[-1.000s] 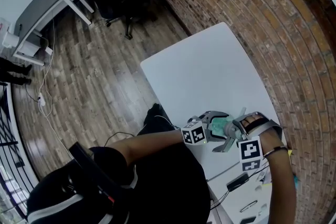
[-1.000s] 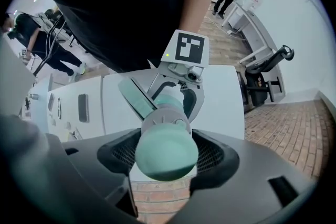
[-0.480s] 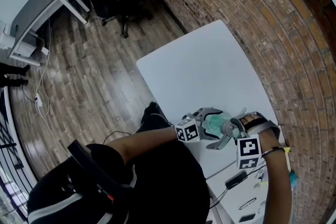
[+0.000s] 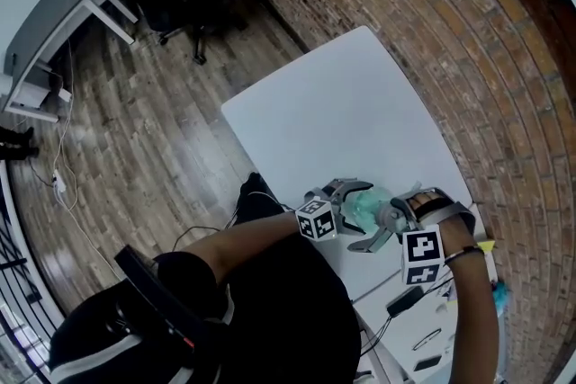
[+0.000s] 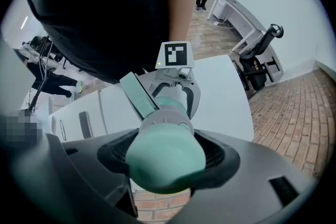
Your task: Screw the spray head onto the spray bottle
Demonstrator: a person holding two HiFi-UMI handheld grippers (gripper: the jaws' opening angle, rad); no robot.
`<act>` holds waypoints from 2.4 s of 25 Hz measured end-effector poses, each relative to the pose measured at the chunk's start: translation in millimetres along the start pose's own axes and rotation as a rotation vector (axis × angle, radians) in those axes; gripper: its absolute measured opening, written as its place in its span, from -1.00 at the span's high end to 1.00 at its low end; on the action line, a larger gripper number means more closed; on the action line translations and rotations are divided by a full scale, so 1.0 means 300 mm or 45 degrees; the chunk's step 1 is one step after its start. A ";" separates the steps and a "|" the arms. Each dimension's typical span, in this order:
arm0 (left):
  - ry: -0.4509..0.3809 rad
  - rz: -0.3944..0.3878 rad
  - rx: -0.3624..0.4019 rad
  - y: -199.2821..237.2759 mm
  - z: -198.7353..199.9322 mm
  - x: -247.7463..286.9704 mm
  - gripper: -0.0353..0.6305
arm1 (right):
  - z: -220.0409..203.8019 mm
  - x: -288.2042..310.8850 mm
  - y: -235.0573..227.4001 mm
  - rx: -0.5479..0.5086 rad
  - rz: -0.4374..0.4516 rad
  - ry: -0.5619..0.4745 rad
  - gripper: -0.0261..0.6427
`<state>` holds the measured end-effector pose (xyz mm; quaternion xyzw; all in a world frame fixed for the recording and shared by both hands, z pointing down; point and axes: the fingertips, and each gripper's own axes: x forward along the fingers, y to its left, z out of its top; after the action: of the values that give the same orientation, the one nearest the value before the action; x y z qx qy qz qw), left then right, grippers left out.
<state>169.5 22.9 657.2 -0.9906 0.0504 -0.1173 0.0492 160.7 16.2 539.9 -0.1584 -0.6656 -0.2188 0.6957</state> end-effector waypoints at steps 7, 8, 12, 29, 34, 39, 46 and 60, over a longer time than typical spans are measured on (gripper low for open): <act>-0.038 -0.020 -0.013 -0.003 -0.015 -0.005 -0.74 | 0.011 0.004 0.009 0.177 0.041 -0.061 0.07; -0.043 -0.017 -0.024 -0.005 -0.017 -0.006 -0.74 | 0.012 0.004 0.009 0.194 0.040 -0.064 0.07; -0.059 -0.003 -0.078 -0.004 -0.039 0.000 -0.74 | 0.010 0.005 0.010 0.261 0.044 -0.068 0.07; -0.092 -0.019 -0.084 -0.011 -0.087 0.012 -0.73 | 0.008 -0.001 -0.001 0.820 0.014 -0.231 0.07; -0.124 -0.025 -0.087 -0.015 -0.089 0.022 -0.73 | 0.001 0.001 0.000 0.957 -0.002 -0.256 0.07; -0.148 -0.007 -0.077 -0.012 -0.086 0.024 -0.73 | -0.002 0.000 -0.005 1.072 -0.019 -0.254 0.07; -0.158 0.001 -0.089 -0.010 -0.084 0.022 -0.73 | -0.005 0.001 -0.010 1.311 -0.074 -0.280 0.07; -0.173 -0.042 -0.099 -0.033 -0.068 0.046 -0.73 | -0.020 -0.031 0.019 1.148 -0.265 -0.323 0.06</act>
<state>179.0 29.5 681.0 -0.9981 0.0352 -0.0486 0.0120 168.6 19.0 530.6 0.2011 -0.7861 0.0442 0.5827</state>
